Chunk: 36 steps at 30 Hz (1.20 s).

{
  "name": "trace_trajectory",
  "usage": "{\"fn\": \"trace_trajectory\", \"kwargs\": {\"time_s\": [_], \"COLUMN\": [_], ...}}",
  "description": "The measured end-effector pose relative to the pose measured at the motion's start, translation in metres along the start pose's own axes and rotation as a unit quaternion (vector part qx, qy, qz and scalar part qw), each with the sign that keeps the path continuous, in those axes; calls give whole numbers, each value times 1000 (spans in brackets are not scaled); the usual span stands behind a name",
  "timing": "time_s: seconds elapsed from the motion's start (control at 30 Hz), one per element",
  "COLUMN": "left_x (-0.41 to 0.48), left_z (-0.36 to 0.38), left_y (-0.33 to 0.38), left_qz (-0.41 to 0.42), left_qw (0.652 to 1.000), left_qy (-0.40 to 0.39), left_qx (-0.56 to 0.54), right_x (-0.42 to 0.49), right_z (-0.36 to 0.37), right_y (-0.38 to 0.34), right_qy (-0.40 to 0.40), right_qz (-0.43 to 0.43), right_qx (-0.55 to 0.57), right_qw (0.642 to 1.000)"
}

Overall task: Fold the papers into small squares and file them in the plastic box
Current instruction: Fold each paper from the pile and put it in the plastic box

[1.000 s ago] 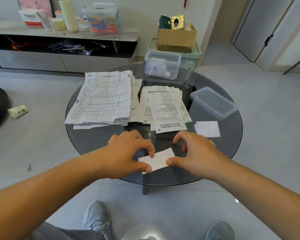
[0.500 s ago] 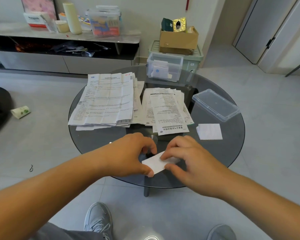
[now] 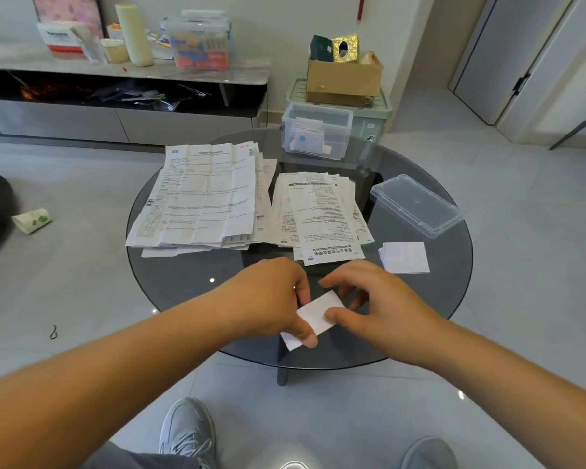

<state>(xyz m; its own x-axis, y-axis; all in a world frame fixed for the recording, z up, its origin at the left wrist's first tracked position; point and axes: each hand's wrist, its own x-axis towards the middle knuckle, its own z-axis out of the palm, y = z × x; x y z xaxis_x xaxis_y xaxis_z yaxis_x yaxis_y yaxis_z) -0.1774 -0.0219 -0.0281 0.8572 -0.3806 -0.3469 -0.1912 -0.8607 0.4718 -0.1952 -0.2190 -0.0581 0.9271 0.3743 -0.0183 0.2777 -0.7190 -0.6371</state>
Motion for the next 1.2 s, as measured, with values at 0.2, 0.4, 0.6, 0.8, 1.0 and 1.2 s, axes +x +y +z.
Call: {"fn": "trace_trajectory", "kwargs": {"time_s": [0.2, 0.4, 0.6, 0.8, 1.0, 1.2], "left_x": [-3, -6, 1, -4, -11, -13], "left_z": [3, 3, 4, 12, 20, 23], "left_y": [-5, -10, -11, -15, -20, -19], "left_qz": [43, 121, 193, 214, 148, 38], "left_qw": [998, 988, 951, 967, 984, 992], "left_qy": [19, 69, 240, 129, 91, 110], "left_qx": [-32, -60, 36, 56, 29, 44], "right_x": [4, 2, -5, -11, -7, 8], "right_z": [-5, -13, -18, -8, -4, 1], "right_y": [-4, -4, -7, -4, -5, -6], "right_qy": [-36, 46, 111, 25, -25, -33], "right_qz": [30, 44, -74, -147, -57, 26], "right_qx": [4, 111, 15, -118, -40, 39], "right_qw": [999, 992, 991, 982, 997, 998]}}
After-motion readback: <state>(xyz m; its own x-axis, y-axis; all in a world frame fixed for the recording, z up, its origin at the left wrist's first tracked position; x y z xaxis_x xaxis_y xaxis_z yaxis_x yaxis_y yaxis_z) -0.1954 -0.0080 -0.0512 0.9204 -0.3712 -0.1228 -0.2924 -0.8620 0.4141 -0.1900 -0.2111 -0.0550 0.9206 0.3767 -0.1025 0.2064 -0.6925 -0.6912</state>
